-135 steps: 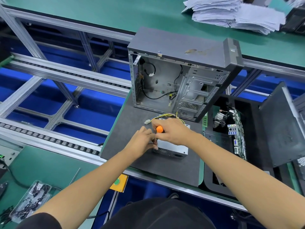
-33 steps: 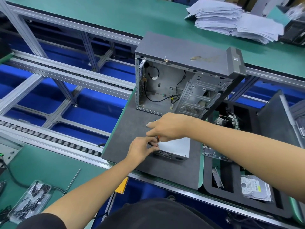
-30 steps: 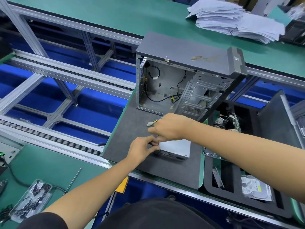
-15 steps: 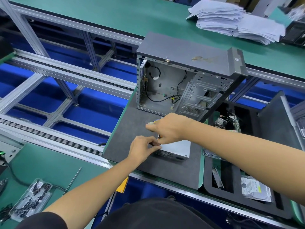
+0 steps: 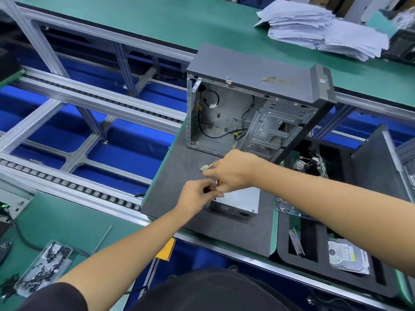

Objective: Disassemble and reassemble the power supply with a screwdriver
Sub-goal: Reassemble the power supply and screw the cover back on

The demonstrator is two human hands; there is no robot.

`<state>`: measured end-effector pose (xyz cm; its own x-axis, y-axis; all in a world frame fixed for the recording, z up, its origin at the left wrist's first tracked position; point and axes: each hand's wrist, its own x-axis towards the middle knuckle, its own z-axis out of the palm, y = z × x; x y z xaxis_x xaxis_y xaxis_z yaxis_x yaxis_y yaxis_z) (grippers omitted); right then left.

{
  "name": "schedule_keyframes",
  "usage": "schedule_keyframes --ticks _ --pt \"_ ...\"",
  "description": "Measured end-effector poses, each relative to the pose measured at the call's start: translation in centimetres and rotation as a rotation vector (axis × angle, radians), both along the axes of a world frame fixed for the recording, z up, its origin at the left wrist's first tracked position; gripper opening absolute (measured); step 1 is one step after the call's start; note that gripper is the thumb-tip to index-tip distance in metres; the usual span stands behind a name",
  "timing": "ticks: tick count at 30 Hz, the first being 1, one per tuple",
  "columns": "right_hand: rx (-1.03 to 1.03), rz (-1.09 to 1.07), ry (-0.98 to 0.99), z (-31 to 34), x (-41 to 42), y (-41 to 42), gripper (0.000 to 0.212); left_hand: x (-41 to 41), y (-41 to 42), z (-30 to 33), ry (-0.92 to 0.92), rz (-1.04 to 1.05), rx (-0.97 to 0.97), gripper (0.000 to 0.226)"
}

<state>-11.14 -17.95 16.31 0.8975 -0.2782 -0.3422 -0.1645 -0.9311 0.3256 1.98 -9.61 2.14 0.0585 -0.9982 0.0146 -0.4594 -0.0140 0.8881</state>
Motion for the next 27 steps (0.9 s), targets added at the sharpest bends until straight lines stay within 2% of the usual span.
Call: schedule_keyframes --ticks 4,8,13,15,17,19,21,25,27 --pt "0.059 0.195 0.091 0.7 -0.4 -0.2 0.025 0.4 -0.1 0.6 -0.018 -0.140 0.029 0.024" --pt "0.029 0.099 -0.002 0.4 -0.1 -0.2 0.022 0.6 -0.5 2.0 0.080 -0.142 0.065 0.039" --pt "-0.011 -0.030 0.004 0.0 0.0 0.1 0.032 0.2 -0.7 2.7 0.125 -0.084 0.089 0.022" --pt "0.032 0.023 -0.020 0.4 -0.4 -0.2 0.034 0.4 -0.7 3.0 0.136 -0.136 0.089 0.017" --pt "0.033 0.137 0.017 0.8 -0.6 -0.5 0.026 0.8 -0.7 3.6 0.120 -0.241 0.065 0.012" --pt "0.025 0.179 0.035 0.8 -0.7 -0.6 0.018 1.2 -1.0 4.4 0.085 -0.294 0.060 0.020" --pt "0.029 0.140 0.022 0.7 -0.7 -0.5 0.015 1.3 -1.2 5.1 0.107 -0.233 0.070 0.033" --pt "-0.005 0.062 -0.013 0.2 -0.7 0.1 0.022 0.8 -1.3 4.8 0.043 -0.167 -0.004 0.025" --pt "0.017 0.086 -0.021 0.2 -1.0 0.1 0.021 1.1 -1.3 4.9 0.026 -0.256 -0.014 0.037"
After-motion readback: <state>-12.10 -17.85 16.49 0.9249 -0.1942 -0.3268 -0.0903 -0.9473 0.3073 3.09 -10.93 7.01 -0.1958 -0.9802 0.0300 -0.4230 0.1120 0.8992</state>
